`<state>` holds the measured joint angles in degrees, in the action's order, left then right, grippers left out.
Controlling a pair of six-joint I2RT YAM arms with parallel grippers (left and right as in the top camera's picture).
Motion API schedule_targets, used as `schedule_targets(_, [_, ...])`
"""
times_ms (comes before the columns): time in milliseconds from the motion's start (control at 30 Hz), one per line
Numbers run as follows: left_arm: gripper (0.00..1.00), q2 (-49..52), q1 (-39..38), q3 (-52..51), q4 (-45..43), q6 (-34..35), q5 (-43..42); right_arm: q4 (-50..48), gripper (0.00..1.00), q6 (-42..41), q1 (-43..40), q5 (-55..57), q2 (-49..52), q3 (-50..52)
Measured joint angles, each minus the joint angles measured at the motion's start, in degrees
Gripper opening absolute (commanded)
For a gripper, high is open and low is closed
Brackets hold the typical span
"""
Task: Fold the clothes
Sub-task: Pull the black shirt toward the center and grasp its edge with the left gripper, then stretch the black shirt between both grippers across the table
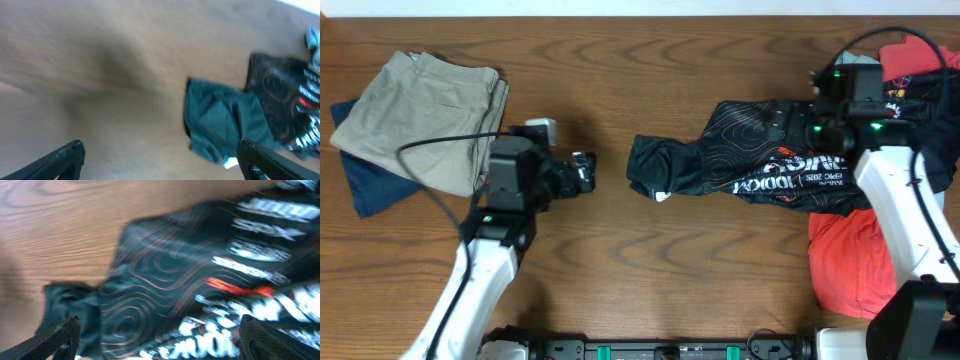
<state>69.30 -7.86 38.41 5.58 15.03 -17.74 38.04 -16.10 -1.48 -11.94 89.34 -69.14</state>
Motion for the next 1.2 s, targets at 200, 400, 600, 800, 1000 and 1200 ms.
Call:
schedule_targets(200, [0.98,10.43,-6.12,0.00,-2.67,2.05,-3.54,4.24,0.99,0.00,-3.50,0.09,0.00,0.00])
schedule_targets(400, [0.98,18.82,-13.49,0.00,-8.48,4.33,-4.92,5.42,0.99,0.00,-3.72,-0.02,0.00,0.00])
schedule_targets(600, [0.80,26.01,-18.91,0.20,-18.82,9.97,-5.44,5.49,0.99,0.00,-3.72,-0.02,0.00,0.00])
schedule_targets(800, [0.06,30.60,-22.53,0.28,-27.32,13.88,-5.64,5.46,0.99,0.00,-3.72,-0.02,0.00,0.00])
schedule_targets(1000, [0.06,30.27,-20.37,1.49,-29.81,13.49,-0.50,5.73,0.99,0.00,-3.72,-0.02,0.00,0.00])
schedule_targets(1200, [0.06,26.47,-9.38,8.26,-26.67,11.69,3.23,5.92,0.99,0.00,-3.72,-0.02,0.00,0.00])
